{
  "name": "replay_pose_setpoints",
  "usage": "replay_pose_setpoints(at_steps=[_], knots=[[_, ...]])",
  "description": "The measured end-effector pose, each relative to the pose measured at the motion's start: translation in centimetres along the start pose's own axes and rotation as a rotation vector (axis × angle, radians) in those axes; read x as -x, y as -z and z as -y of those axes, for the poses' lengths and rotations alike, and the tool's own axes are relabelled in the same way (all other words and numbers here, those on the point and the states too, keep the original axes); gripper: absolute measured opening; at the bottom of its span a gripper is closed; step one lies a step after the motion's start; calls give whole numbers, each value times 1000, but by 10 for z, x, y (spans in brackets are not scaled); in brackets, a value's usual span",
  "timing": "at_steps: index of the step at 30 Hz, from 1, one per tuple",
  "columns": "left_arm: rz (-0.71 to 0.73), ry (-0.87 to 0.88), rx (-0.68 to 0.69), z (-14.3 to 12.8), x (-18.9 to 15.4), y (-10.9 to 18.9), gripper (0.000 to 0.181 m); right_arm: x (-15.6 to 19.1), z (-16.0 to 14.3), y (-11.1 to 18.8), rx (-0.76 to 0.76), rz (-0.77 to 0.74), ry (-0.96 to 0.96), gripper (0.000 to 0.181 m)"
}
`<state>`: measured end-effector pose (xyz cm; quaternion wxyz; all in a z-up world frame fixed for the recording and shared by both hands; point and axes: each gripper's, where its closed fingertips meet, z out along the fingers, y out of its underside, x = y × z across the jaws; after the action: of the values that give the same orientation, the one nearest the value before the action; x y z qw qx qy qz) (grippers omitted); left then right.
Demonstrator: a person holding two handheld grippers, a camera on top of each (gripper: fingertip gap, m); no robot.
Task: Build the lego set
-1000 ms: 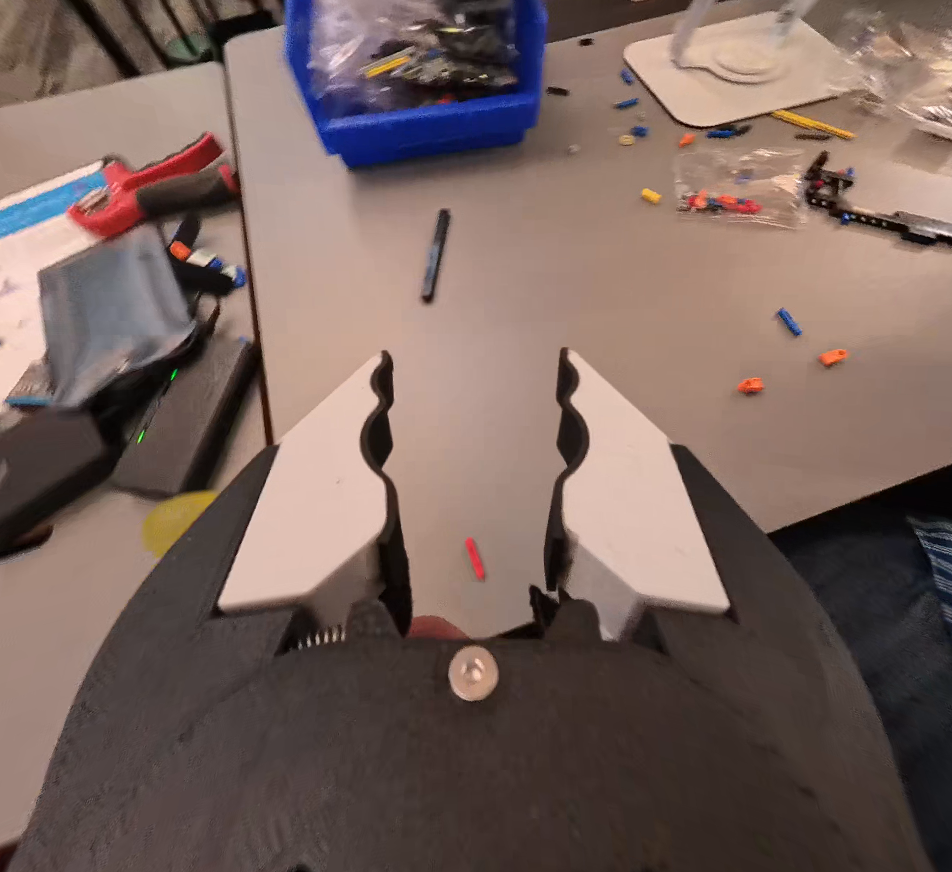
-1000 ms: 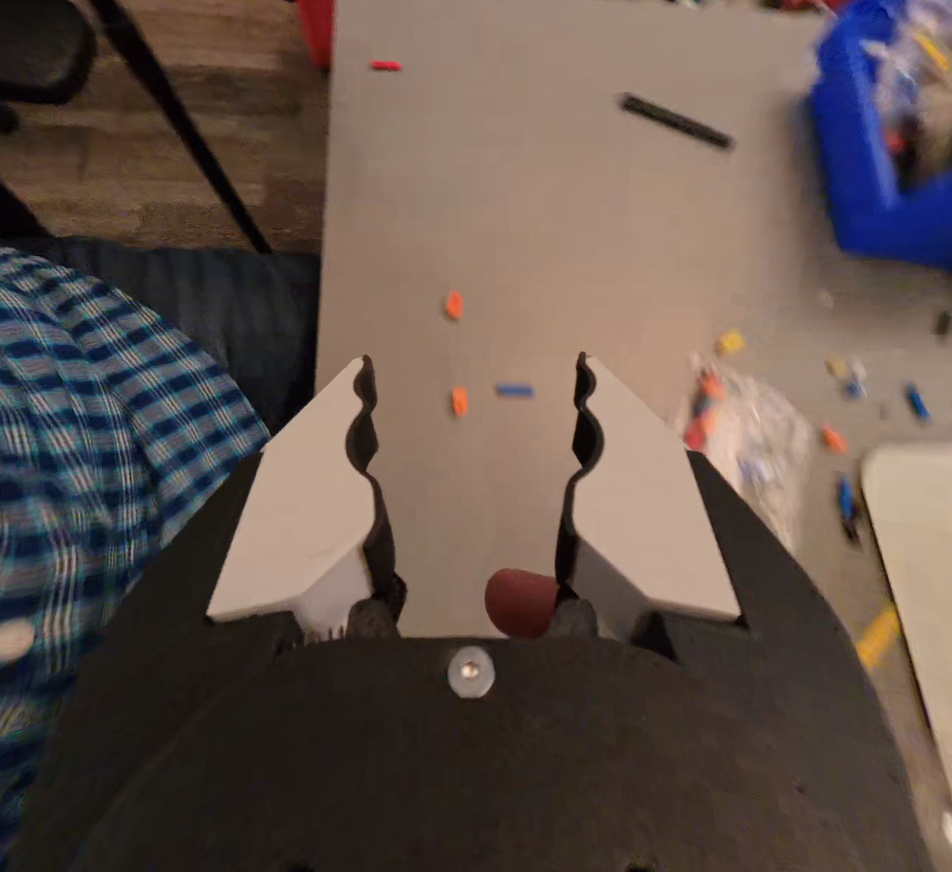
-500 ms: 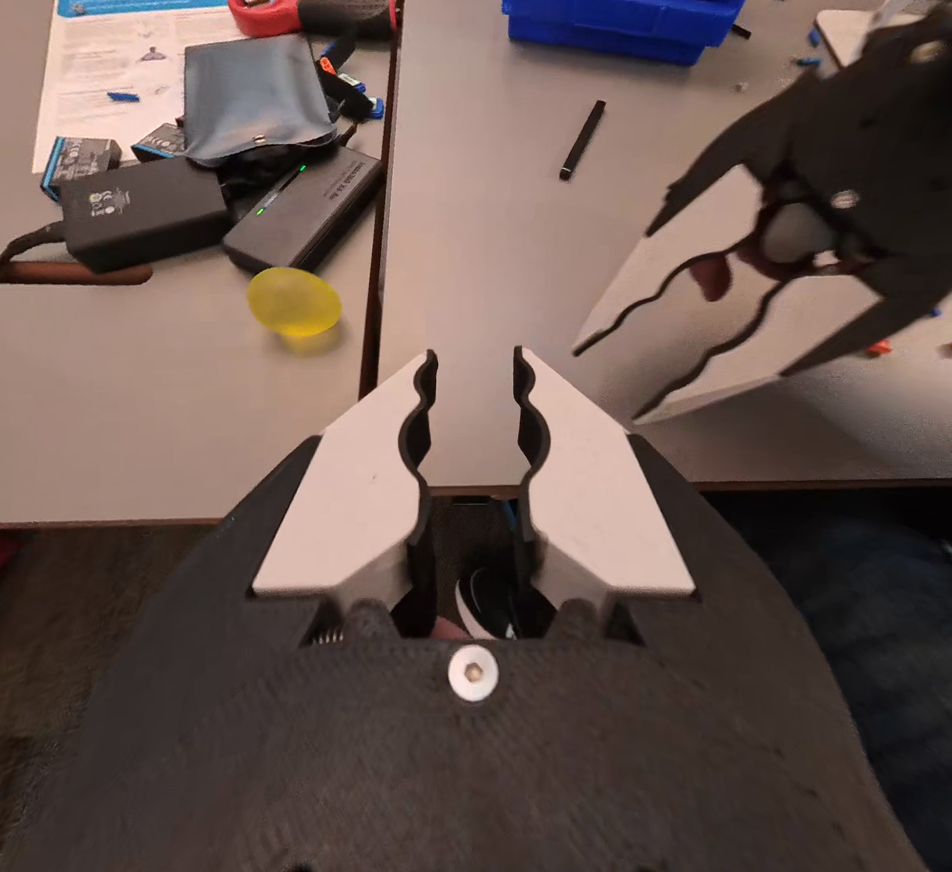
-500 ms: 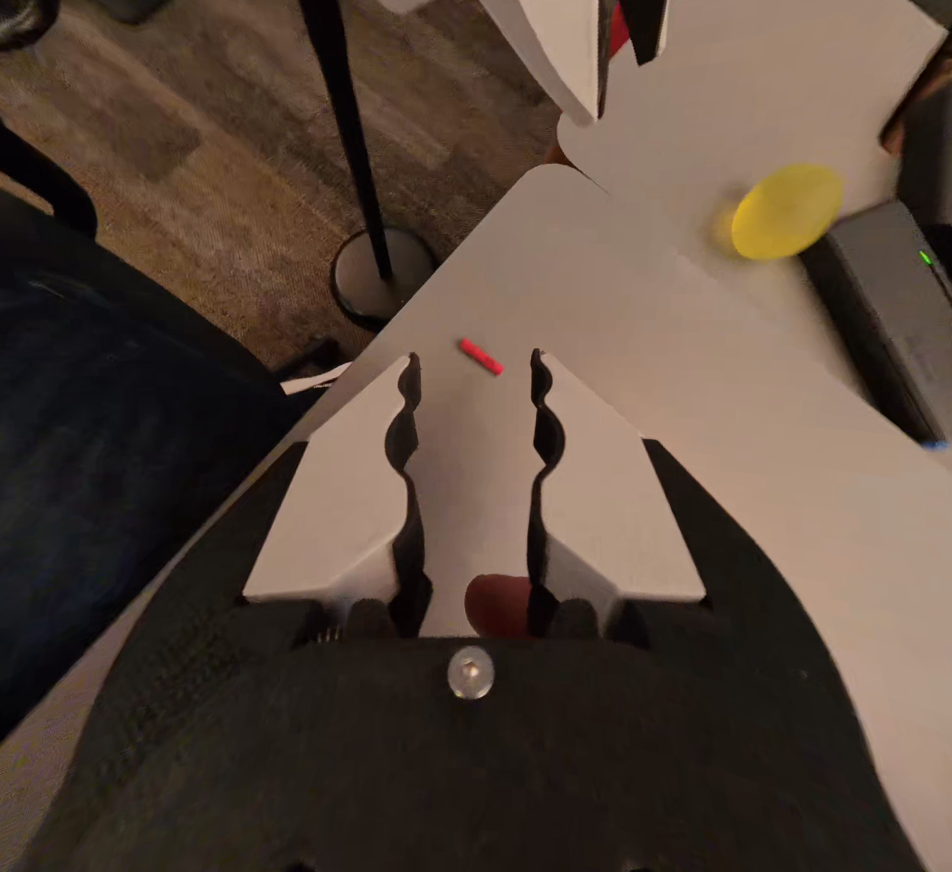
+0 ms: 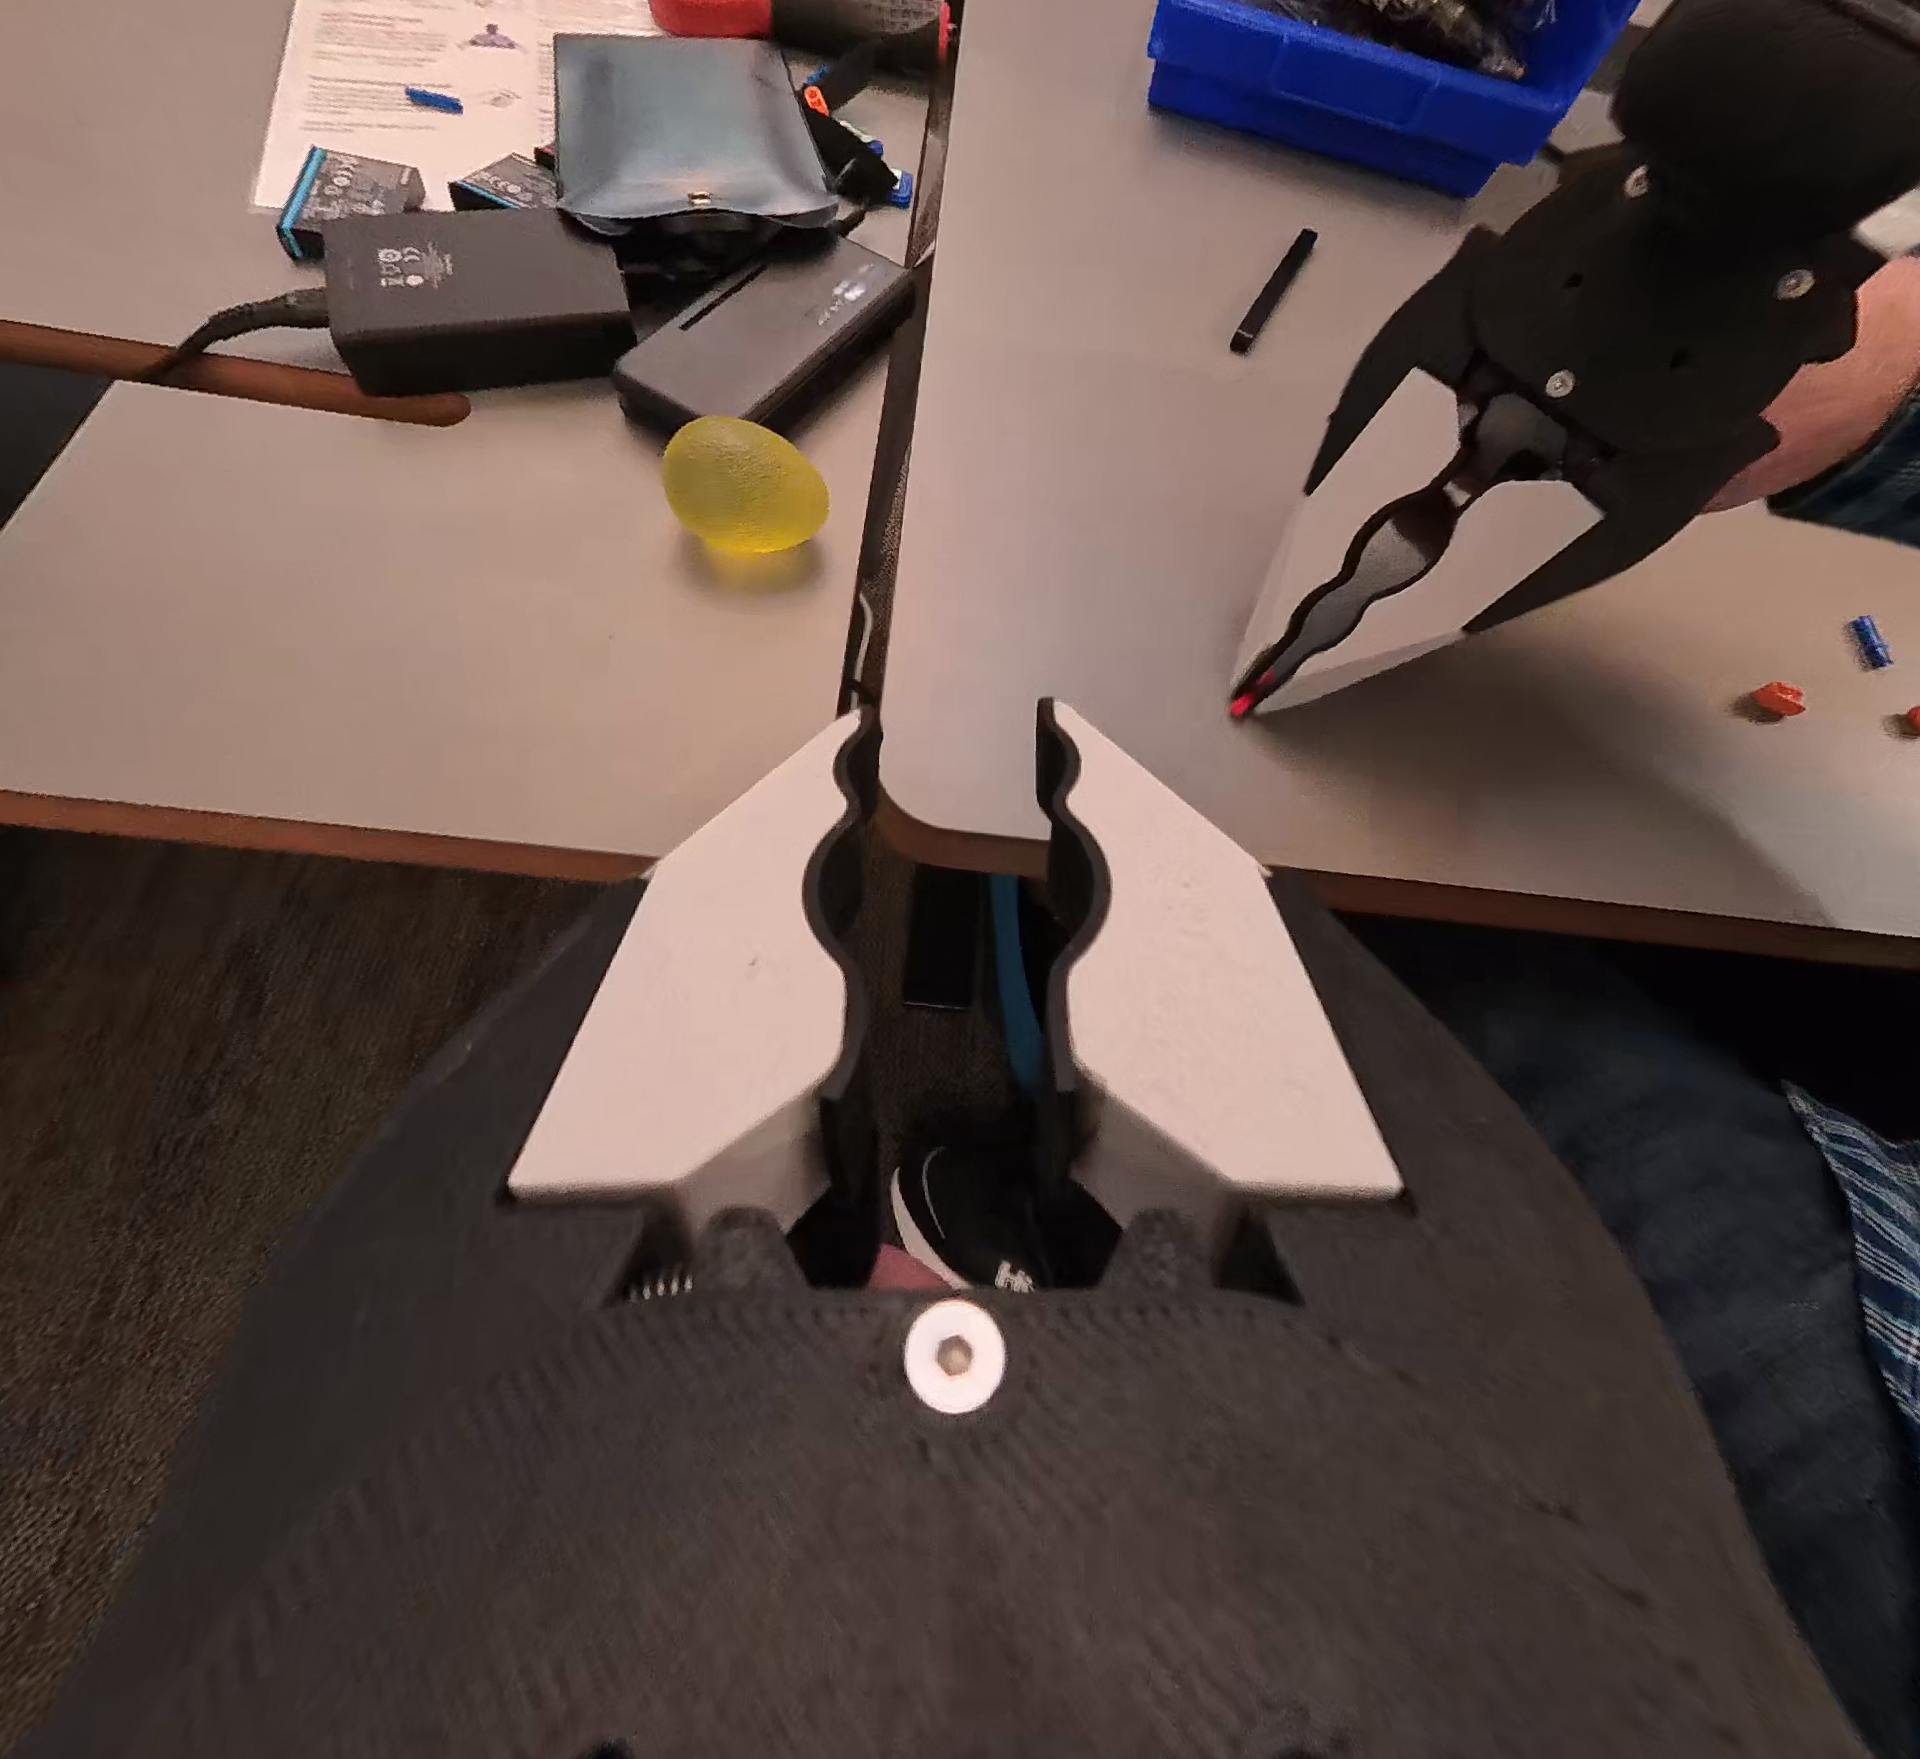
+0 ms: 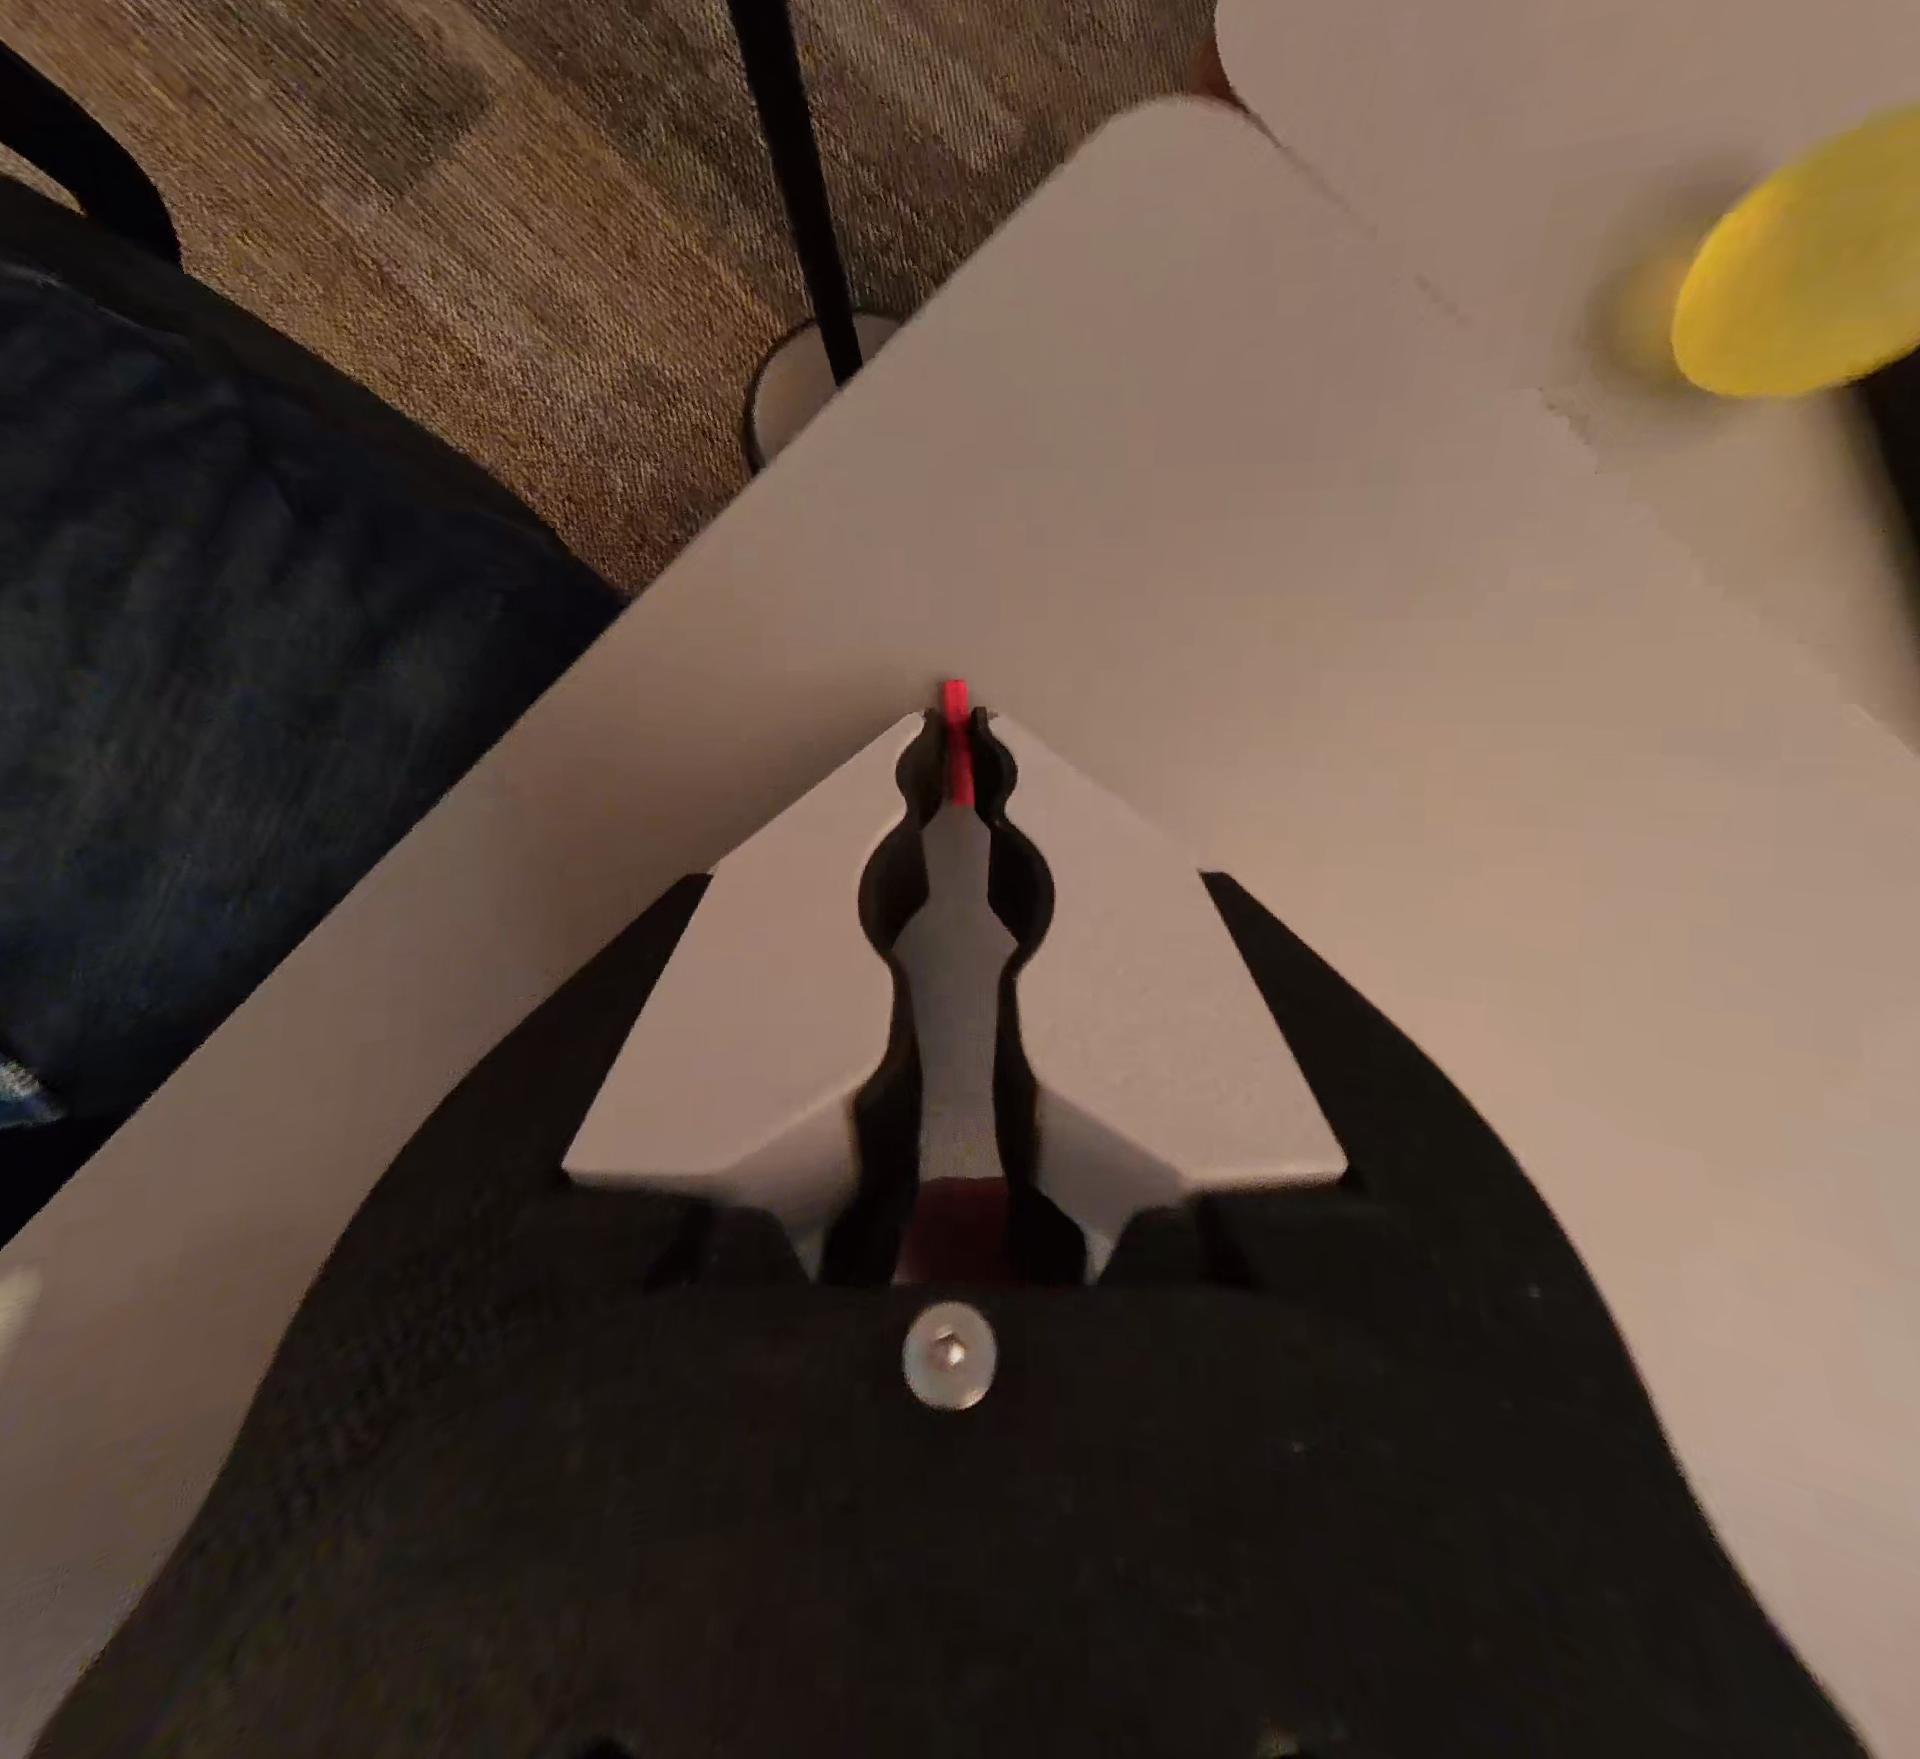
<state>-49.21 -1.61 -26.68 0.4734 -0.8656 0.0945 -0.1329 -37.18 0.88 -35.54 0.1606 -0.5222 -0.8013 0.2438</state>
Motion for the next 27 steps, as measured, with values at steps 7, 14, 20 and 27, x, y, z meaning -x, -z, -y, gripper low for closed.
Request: replay_pose_setpoints(at_steps=[7, 14, 20, 27], knots=[[-64, 18, -39, -3, -7, 9, 35, -3, -81, 55, 93, -119, -149, 2], [-161, 15, -18, -7, -32, 0, 40, 11, -182, 123, 185, -225, -374, 11], [-195, -23, 8, 0, -47, -17, 45, -17, -171, 152, 148, -262, -390, 51], [-218, -57, -2, 18, -62, -38, 46, -120, -122, 124, 123, -362, -304, 47]])
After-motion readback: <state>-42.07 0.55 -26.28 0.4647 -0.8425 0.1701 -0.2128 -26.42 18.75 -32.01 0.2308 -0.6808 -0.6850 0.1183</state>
